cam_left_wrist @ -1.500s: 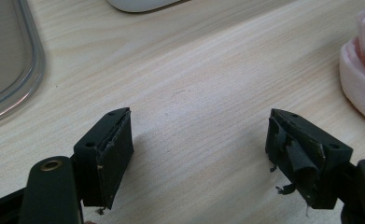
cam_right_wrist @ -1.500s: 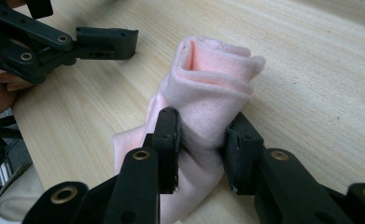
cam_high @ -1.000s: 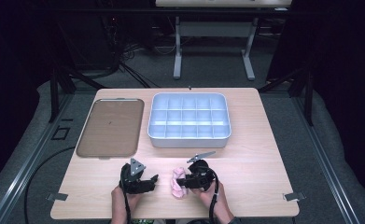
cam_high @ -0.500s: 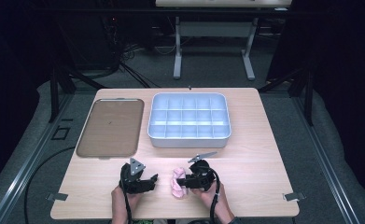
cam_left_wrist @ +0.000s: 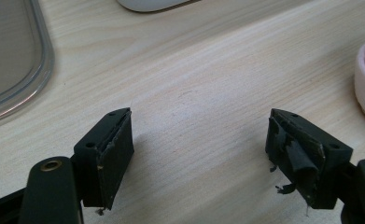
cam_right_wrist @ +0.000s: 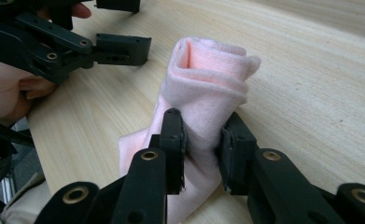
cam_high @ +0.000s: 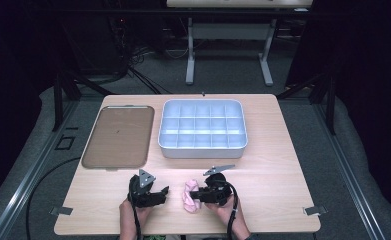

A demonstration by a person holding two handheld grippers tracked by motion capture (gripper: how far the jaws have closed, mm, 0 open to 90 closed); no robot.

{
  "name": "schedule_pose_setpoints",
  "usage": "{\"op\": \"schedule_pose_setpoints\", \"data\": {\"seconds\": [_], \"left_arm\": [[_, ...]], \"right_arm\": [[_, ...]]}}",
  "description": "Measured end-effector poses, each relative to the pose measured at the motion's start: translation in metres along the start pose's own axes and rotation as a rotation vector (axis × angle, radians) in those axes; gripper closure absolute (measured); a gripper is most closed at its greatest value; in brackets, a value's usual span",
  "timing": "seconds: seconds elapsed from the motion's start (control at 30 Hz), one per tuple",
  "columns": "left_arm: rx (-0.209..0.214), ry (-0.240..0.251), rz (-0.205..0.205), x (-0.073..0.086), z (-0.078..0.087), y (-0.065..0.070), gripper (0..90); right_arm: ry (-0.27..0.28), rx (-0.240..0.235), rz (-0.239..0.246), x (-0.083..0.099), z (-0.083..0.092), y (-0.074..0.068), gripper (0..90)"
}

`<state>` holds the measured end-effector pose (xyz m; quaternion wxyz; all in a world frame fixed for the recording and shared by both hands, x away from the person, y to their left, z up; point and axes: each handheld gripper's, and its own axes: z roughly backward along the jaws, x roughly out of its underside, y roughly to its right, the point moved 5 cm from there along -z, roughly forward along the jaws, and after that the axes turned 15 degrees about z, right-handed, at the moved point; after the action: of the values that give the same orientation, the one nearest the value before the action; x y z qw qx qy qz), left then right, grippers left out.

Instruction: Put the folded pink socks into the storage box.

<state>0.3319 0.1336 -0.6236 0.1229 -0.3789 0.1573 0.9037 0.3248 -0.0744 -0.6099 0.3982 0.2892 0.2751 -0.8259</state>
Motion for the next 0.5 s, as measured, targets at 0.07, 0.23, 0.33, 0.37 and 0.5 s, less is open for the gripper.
{"op": "schedule_pose_setpoints", "data": {"seconds": [0.07, 0.23, 0.33, 0.37, 0.5], "left_arm": [[-0.001, 0.0, -0.001, 0.0, 0.0, 0.0, 23.2], [-0.001, -0.001, 0.0, 0.0, 0.0, 0.0, 23.3], [-0.001, 0.0, 0.001, 0.0, 0.0, 0.0, 23.1], [-0.005, 0.001, 0.005, 0.0, 0.0, 0.0, 23.1], [-0.012, 0.002, 0.011, -0.001, -0.001, -0.001, 23.1]], "right_arm": [[0.012, 0.003, 0.003, 0.0, 0.001, -0.002, 73.9], [0.029, 0.017, 0.022, -0.003, 0.006, -0.005, 73.8], [0.048, 0.033, 0.031, -0.008, 0.01, -0.005, 73.8], [0.053, 0.039, 0.034, -0.009, 0.011, -0.004, 73.8], [0.0, 0.017, 0.049, -0.008, 0.023, 0.001, 73.7]]}}
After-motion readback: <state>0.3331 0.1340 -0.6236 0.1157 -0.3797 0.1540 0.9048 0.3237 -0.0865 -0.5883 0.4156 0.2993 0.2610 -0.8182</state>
